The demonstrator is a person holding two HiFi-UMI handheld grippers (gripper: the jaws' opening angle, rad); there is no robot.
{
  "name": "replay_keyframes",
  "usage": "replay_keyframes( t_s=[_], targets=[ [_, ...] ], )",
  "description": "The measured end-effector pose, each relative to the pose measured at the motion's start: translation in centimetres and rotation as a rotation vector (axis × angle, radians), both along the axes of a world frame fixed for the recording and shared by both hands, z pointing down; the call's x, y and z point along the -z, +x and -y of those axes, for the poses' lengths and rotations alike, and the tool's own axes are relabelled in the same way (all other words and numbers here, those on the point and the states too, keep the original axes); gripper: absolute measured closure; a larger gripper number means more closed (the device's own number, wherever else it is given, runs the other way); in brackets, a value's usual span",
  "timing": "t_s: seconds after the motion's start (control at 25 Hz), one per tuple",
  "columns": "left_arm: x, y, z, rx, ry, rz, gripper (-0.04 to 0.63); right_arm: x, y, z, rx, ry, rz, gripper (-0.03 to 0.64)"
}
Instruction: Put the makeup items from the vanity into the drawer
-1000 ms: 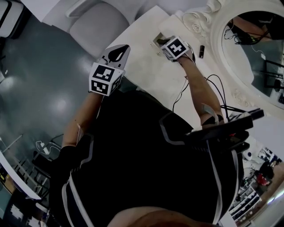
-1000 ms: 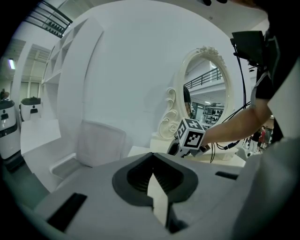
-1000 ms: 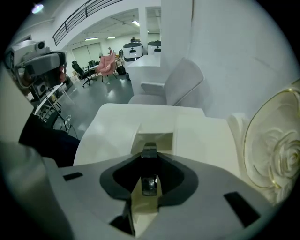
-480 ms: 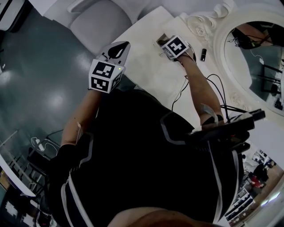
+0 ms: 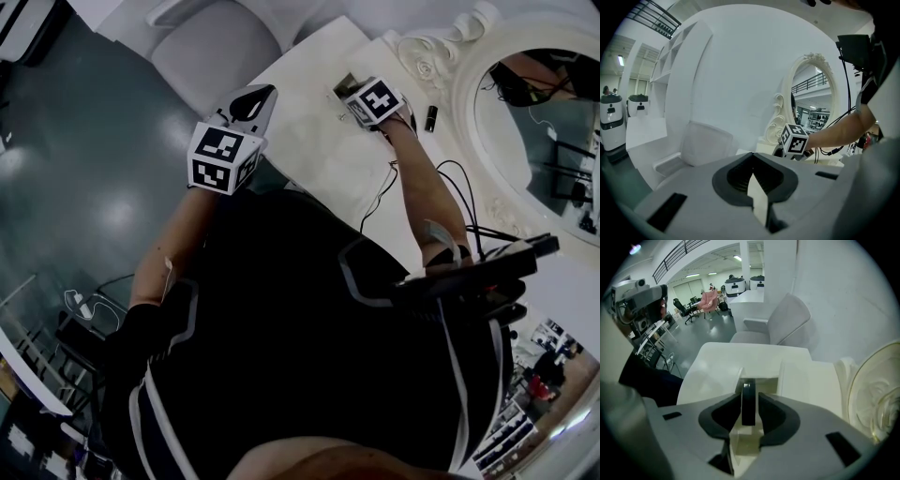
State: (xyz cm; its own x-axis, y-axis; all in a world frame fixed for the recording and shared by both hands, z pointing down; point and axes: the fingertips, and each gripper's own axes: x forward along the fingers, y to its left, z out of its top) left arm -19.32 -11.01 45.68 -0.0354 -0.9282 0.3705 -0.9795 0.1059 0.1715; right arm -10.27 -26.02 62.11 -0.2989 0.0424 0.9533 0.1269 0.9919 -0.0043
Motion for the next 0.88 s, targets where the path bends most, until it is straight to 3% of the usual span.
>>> replay_keyframes(
  t_s=[0.68,0.88],
  targets=[
    [0.7,0.2,0.9,-0.075,0.011,0.026,0.594,3.0,0.4,0.7,-0.122,-0.029,0.138,0.488],
    [1.4,0.5,1.6,-0.113,0.021,0.021,0.594,6.3,0.8,1.0,-0.212,-0.053,0.260,0.488]
  ],
)
